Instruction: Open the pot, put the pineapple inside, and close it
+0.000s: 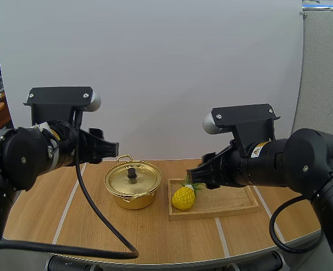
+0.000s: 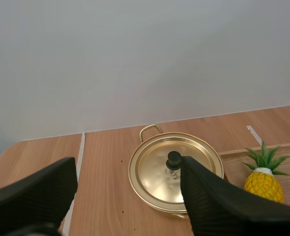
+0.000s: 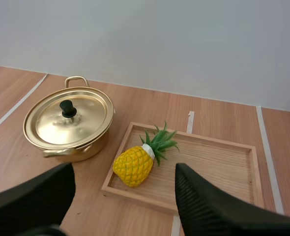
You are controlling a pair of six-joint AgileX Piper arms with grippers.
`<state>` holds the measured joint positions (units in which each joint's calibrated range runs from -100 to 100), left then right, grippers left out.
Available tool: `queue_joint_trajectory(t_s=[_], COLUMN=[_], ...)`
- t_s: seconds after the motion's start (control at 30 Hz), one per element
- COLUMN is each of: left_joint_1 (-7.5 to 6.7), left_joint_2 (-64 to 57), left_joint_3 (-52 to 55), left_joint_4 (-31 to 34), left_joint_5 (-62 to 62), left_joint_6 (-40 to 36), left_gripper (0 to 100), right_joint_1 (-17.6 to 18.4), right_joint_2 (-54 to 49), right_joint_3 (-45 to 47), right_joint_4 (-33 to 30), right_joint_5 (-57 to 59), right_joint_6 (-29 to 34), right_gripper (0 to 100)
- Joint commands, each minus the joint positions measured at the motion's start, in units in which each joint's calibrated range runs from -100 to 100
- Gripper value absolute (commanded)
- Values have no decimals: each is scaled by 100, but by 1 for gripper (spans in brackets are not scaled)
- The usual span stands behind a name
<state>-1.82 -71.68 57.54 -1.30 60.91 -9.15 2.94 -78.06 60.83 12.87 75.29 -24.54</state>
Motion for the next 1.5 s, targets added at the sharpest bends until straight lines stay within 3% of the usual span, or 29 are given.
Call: queue_joint_trajectory(t_s=[0.0, 0.2, 0.5, 0.7, 0.93, 1.07, 1.47], left_joint_1=[5, 5, 5, 5, -9, -102, -133], left_joint_2=[133, 284, 1864, 2714, 4820, 5502, 6646], left_joint_3=[-31, -31, -352, -846, -2269, -2665, -2791], left_joint_4=[-14, -201, -1543, -1769, -1793, -1771, -1663], left_joint_5=[-137, -233, -63, 126, 820, 1121, 906], left_joint_6=[376, 1345, 2879, 3156, 3357, 3357, 3357], left_gripper=[100, 100, 100, 100, 100, 100, 100], right_joint_1=[-17, -17, -17, -17, -17, -17, -17], right_joint_2=[-19, -19, -19, -19, -19, -19, -19], right_joint_3=[-34, -34, -34, -34, -34, -34, -34], right_joint_4=[161, 441, 441, 441, 441, 441, 441], right_joint_5=[-557, -656, -740, -740, -675, -675, -609], right_joint_6=[-7, -7, -7, -7, -7, -7, -7], right_gripper=[100, 100, 100, 100, 100, 100, 100])
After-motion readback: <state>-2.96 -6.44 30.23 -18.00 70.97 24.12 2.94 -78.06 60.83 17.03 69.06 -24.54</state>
